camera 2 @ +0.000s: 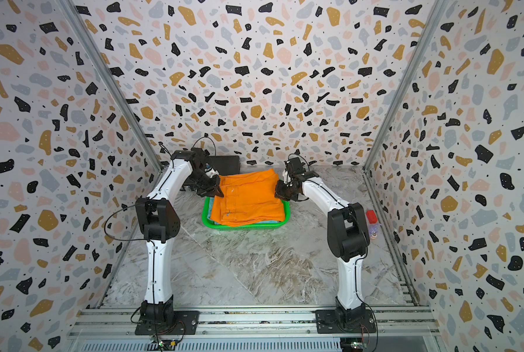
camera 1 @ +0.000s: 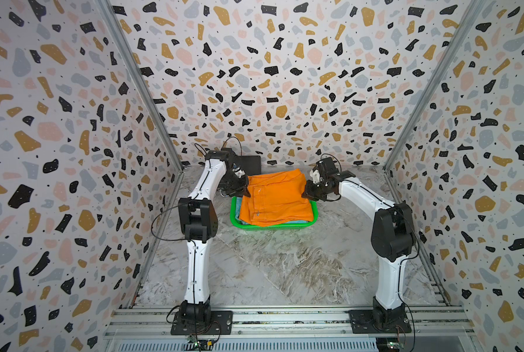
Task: Put the folded long pants in the basket
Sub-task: Place the long pant in the basket.
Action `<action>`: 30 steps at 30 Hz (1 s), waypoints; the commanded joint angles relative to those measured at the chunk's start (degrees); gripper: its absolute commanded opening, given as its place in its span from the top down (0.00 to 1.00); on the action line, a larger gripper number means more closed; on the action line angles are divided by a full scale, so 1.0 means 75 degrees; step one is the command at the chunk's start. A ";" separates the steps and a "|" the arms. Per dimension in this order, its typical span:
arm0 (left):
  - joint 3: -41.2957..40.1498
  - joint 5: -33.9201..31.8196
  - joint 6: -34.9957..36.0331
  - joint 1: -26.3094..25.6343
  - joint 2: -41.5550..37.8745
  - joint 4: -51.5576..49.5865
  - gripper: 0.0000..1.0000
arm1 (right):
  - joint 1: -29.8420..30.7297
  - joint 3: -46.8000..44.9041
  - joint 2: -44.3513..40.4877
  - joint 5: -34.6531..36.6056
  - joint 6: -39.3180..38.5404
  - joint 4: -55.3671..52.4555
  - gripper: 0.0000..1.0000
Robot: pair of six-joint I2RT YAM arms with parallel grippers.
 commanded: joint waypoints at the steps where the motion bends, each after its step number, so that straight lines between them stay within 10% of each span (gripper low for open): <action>1: -0.0111 -0.0723 0.0064 0.0149 -0.0579 0.0145 1.00 | 0.0114 -0.0543 -0.0656 0.0411 -0.0056 -0.0375 1.00; 5: -0.0054 -0.1106 -0.0180 0.0149 -0.1304 0.0405 0.59 | 0.0111 -0.0311 -0.0991 0.0841 -0.0414 -0.0500 0.81; 9: 0.0136 -0.1134 -0.0567 0.0149 -0.2245 0.0506 0.39 | 0.0110 0.0833 -0.1209 0.1177 -0.0694 -0.1315 0.62; 19: -0.3896 0.0715 -0.1975 -0.0188 -0.4876 0.2324 0.41 | 0.0494 -0.0558 -0.2601 -0.0180 0.0000 -0.0725 0.63; 30: -0.5359 0.1089 -0.2006 -0.0453 -0.3196 0.3554 0.46 | 0.0884 -0.1602 -0.1154 -0.0399 0.0360 -0.0622 0.70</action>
